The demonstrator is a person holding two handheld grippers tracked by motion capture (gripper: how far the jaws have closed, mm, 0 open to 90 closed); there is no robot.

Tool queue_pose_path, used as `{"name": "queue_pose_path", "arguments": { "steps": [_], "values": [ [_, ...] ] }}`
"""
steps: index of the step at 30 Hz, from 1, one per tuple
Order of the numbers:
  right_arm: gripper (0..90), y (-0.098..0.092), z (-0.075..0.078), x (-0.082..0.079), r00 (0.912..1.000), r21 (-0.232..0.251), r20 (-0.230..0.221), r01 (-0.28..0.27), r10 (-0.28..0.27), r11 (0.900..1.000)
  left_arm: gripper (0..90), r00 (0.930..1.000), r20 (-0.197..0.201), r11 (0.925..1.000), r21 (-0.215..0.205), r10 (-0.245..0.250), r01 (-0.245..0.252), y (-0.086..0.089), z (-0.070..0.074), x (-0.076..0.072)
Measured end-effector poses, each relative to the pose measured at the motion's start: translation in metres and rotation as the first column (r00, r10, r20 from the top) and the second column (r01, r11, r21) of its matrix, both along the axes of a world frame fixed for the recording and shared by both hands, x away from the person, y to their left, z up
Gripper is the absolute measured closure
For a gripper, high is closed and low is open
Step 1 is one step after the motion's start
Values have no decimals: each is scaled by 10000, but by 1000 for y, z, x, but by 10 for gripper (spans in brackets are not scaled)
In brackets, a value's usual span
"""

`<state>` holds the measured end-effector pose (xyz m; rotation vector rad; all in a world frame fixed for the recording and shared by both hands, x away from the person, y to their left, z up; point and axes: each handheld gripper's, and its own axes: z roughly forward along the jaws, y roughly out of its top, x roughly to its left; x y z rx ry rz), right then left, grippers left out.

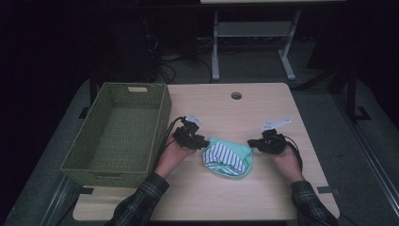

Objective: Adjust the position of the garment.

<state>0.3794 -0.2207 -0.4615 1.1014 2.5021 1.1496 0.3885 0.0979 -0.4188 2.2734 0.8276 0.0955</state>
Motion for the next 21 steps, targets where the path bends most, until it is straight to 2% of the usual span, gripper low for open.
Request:
{"name": "queue_pose_path", "arguments": {
  "steps": [3, 9, 14, 21],
  "values": [
    [899, 1, -2, -6, 9997, -85, -158, -187, 186, 9998, 482, 9998, -4, 9998, -106, -181, 181, -1, 3, -4],
    [899, 1, -2, -25, 9983, -55, -281, -513, 512, 9987, 358, 9988, -83, 9985, -256, -477, 475, -3, 8, -12],
    [899, 5, -4, -43, 9953, -94, -428, -876, 872, 9961, 298, 9951, -78, 9951, 102, -981, 982, -6, 9, -20],
    [899, 12, -8, -64, 9895, -39, -529, -1352, 1348, 9908, 249, 9898, 63, 9892, 349, -1426, 1423, -10, 7, -30]
  ]
}}
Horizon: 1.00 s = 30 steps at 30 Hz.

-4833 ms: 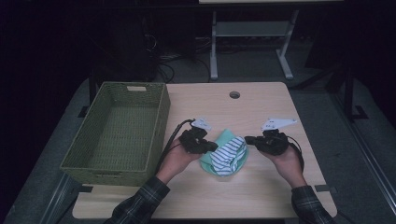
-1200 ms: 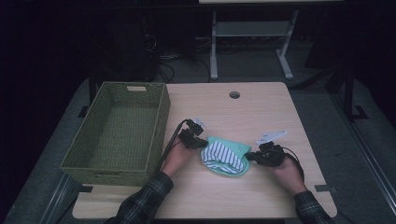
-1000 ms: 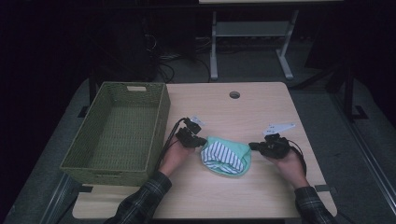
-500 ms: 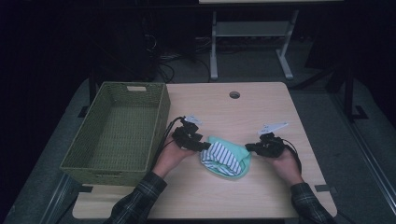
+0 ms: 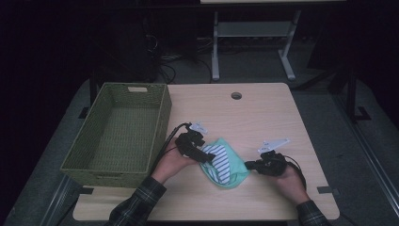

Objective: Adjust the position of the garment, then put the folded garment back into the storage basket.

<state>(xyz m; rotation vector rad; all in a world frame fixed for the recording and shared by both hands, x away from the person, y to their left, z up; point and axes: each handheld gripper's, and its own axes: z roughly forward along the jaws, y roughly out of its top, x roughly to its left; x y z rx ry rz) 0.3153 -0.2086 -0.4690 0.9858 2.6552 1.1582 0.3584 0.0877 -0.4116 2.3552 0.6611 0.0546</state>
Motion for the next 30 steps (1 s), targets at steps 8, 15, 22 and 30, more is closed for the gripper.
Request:
{"name": "queue_pose_path", "arguments": {
  "steps": [8, 15, 22, 30],
  "values": [
    [899, -1, 3, -6, 9998, 104, 131, 121, -122, 9999, 190, 9983, 54, 9973, 444, -588, 585, -6, -9, -11],
    [719, -17, 4, -1, 9936, 191, 481, 1010, -1018, 9947, 158, 9947, 25, 9917, 770, -1032, 1028, -13, -17, -19],
    [478, -32, 3, 6, 9776, 178, 903, 1890, -1899, 9818, 144, 9907, -67, 9830, 1231, -1362, 1360, -17, -28, -23],
    [281, -42, -5, 13, 9604, -118, 1024, 2616, -2591, 9651, 144, 9891, -95, 9765, 1580, -1466, 1463, -19, -40, -23]
  ]
}}
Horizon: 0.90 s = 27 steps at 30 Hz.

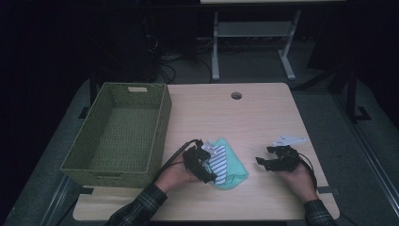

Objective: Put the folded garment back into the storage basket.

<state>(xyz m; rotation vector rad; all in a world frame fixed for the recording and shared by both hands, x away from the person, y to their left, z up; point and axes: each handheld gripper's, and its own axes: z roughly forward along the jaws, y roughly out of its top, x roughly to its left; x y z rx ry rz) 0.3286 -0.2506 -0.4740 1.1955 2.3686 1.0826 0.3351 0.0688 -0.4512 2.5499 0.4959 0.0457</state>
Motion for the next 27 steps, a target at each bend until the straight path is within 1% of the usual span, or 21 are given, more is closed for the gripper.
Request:
{"name": "queue_pose_path", "arguments": {
  "steps": [4, 5, 7, 9, 12, 13, 16, 17, 21, 25, 27],
  "values": [
    [193, -4, -3, 3, 9993, -321, 131, 346, -342, 9989, 144, 10000, 20, 10000, 40, -77, 77, 1, -2, 0],
    [174, -4, -4, 3, 9989, -361, 176, 449, -442, 9983, 144, 10000, 10, 10000, -89, 39, -39, 1, -3, -1],
    [140, -6, -6, 5, 9981, -471, 166, 599, -592, 9971, 144, 9999, 100, 10000, 45, -30, 29, 0, -3, -2],
    [133, -7, -7, 6, 9976, -489, 147, 689, -683, 9964, 144, 9997, 213, 9997, 206, -105, 101, -1, -3, -3],
    [123, -8, -7, 7, 9969, -557, 209, 764, -754, 9955, 145, 9993, 376, 9994, 341, -91, 78, -3, -3, -5],
    [115, -8, -8, 7, 9969, -520, 194, 772, -763, 9957, 145, 9993, 378, 9995, 317, -12, 0, -3, -4, -5],
    [102, -8, -9, 7, 9968, -484, 252, 775, -764, 9958, 162, 9990, 441, 9991, 414, 80, -98, -5, -3, -7],
    [100, -7, -9, 8, 9967, -481, 239, 783, -772, 9958, 180, 9989, 473, 9988, 479, 43, -66, -5, -2, -7],
    [96, -7, -9, 8, 9967, -478, 201, 791, -782, 9957, 299, 9984, 573, 9983, 577, -14, -19, -5, 1, -8],
    [93, -7, -9, 8, 9966, -471, 181, 813, -805, 9956, 466, 9983, 586, 9985, 533, 46, -77, -5, 3, -8],
    [93, -7, -9, 8, 9966, -478, 183, 812, -804, 9955, 540, 9979, 641, 9983, 586, -28, -10, -4, 4, -7]
  ]
}}
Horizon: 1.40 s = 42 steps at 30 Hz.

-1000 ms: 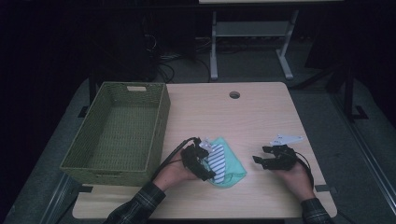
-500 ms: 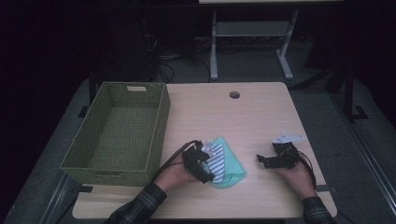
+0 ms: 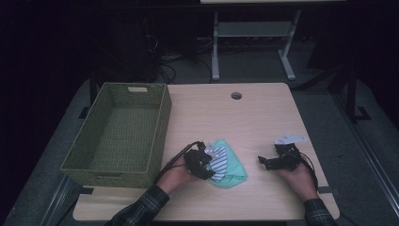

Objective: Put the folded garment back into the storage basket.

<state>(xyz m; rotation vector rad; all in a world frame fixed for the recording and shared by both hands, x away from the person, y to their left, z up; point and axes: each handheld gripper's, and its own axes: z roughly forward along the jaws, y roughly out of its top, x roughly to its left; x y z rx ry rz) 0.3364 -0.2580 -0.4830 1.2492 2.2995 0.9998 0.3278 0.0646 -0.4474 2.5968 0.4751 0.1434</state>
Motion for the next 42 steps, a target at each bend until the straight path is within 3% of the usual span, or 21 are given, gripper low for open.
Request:
{"name": "queue_pose_path", "arguments": {
  "steps": [4, 7, 13, 24, 30, 42],
  "values": [
    [93, 0, 0, 0, 10000, -26, 7, 49, -49, 10000, 680, 9999, 112, 10000, 4, 92, -92, 0, 1, 1],
    [92, 1, 0, 0, 10000, -32, 15, 70, -70, 10000, 736, 9997, 198, 9999, 73, 135, -137, -1, 1, 2],
    [89, 1, 0, 0, 10000, -48, 27, 95, -95, 9999, 758, 9986, -390, 9987, -368, 352, -366, 2, 1, 7],
    [85, 1, 0, 0, 9999, -38, -15, 140, -140, 9999, 761, 9943, -938, 9921, -1095, 507, -609, 3, 15, 9],
    [82, 1, 0, 0, 9999, -47, -28, 146, -146, 9999, 761, 9944, -923, 9925, -1057, 513, -611, 9, 30, 12],
    [81, 1, 0, 0, 9999, -51, -27, 152, -153, 9999, 761, 9935, -724, 9817, -1627, 881, -989, 24, 75, 14]
  ]
}}
